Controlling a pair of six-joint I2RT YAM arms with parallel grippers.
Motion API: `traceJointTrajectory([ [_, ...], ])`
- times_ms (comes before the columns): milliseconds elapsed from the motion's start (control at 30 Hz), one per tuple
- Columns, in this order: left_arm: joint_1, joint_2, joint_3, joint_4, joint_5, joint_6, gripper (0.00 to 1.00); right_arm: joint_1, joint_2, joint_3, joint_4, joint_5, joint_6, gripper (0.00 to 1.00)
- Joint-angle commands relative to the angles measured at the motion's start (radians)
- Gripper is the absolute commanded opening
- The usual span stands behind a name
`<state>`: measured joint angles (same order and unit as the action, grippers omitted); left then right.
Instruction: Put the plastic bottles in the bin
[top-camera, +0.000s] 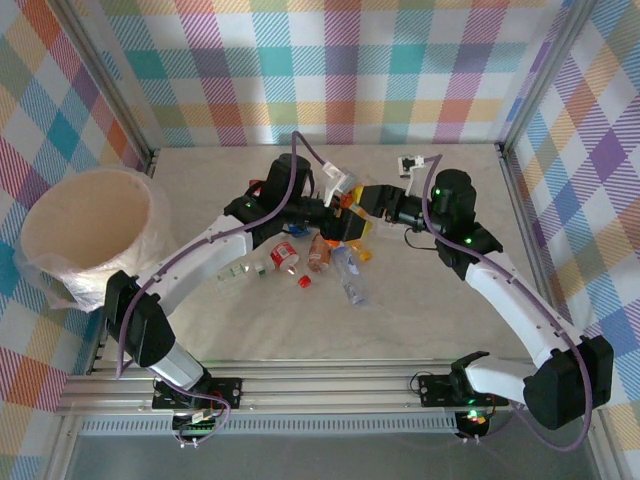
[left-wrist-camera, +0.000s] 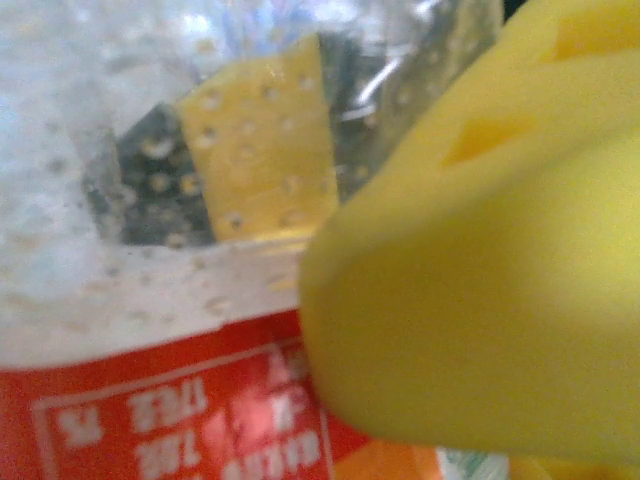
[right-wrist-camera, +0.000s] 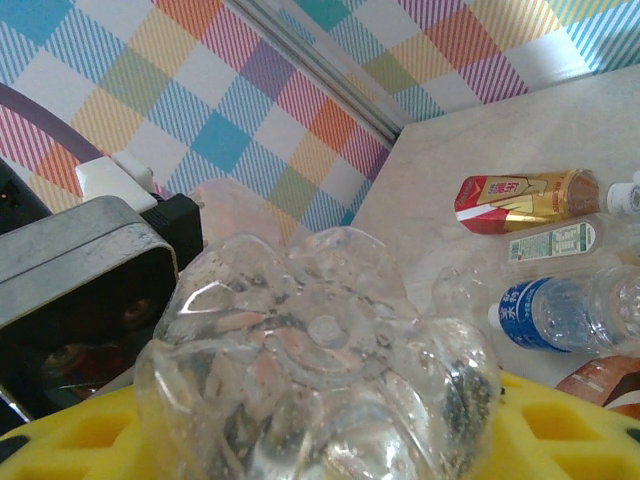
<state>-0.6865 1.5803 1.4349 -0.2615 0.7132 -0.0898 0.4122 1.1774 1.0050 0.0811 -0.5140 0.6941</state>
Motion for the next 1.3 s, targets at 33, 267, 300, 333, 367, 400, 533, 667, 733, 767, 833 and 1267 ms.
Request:
traceJointTrajectory([
  [33,-0.021,-0.036,-0.025,0.091,0.054,0.011,0.41,0.011,0.004,0.025,0.002,-0.039,-0.001,0.54],
  [267,-0.019,-0.067,-0.080,0.146,-0.039,-0.009,0.32,0.011,-0.033,0.017,0.007,-0.003,0.004,0.78],
  [300,-0.019,-0.069,-0.086,0.148,-0.057,-0.011,0.31,0.011,-0.041,0.016,0.005,0.008,0.005,0.81],
  [333,-0.018,-0.071,-0.089,0.147,-0.070,-0.013,0.31,0.011,-0.047,0.015,0.003,0.016,0.005,0.83],
  [367,-0.017,-0.074,-0.093,0.145,-0.087,-0.016,0.31,0.011,-0.055,0.013,-0.001,0.028,0.007,0.86],
  [400,-0.014,-0.075,-0.099,0.144,-0.105,-0.019,0.31,0.012,-0.063,0.011,-0.007,0.046,0.007,0.88],
  [533,-0.004,-0.099,-0.130,0.152,-0.184,-0.039,0.31,0.011,-0.090,-0.006,-0.013,0.105,-0.003,0.93],
  [667,0.008,-0.132,-0.158,0.132,-0.365,-0.062,0.31,0.011,-0.115,-0.033,-0.011,0.165,-0.019,1.00],
  [733,0.014,-0.145,-0.159,0.092,-0.459,-0.069,0.31,0.011,-0.120,-0.044,-0.012,0.198,-0.031,1.00],
  [767,0.018,-0.153,-0.156,0.066,-0.514,-0.073,0.31,0.011,-0.122,-0.049,-0.016,0.216,-0.036,1.00],
  [833,0.027,-0.173,-0.153,0.021,-0.622,-0.088,0.31,0.011,-0.122,-0.058,-0.022,0.243,-0.043,1.00],
  [1267,0.148,-0.370,-0.083,-0.386,-1.164,-0.118,0.30,0.011,-0.092,-0.072,0.012,0.164,-0.129,1.00],
])
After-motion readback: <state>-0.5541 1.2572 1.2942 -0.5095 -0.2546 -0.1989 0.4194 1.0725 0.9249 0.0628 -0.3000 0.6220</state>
